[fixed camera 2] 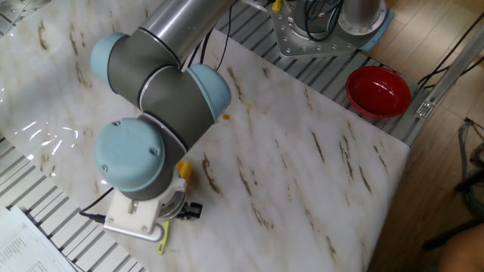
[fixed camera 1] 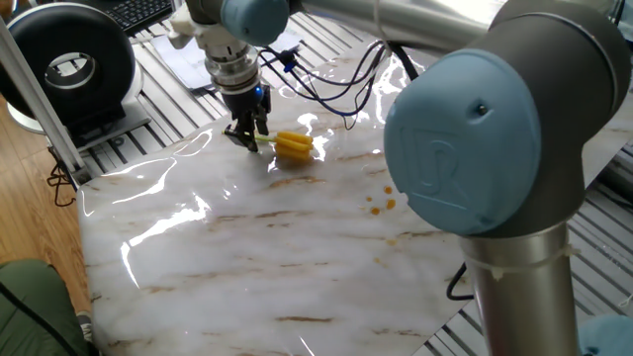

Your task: Scrub the table with a brush

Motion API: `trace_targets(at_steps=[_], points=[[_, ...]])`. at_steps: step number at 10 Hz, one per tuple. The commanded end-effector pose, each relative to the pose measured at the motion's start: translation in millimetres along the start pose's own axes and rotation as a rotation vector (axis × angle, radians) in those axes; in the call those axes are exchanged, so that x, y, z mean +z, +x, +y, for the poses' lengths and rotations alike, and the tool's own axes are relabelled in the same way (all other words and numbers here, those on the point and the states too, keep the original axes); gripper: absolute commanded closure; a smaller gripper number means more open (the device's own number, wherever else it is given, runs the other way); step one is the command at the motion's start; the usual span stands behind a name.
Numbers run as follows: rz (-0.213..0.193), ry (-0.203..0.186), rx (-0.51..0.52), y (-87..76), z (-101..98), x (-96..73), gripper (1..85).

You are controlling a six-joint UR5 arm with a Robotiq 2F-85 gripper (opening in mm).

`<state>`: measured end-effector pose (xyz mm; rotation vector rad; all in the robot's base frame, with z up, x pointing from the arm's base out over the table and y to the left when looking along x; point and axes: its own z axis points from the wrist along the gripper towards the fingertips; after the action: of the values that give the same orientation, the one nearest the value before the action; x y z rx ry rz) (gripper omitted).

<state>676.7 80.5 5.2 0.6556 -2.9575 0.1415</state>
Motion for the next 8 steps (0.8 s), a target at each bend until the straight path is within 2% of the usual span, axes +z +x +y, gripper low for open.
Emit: trace_targets(at_steps=[1, 6, 8], points=[[0.012, -0.012, 0.023, -5.5, 8.7, -5.4, 42.7], [0.013, 0.019, 0.014, -12.3, -0.7, 5.0, 44.3], [0.018, 0.026, 0.022, -12.8, -1.1, 3.0, 48.0]])
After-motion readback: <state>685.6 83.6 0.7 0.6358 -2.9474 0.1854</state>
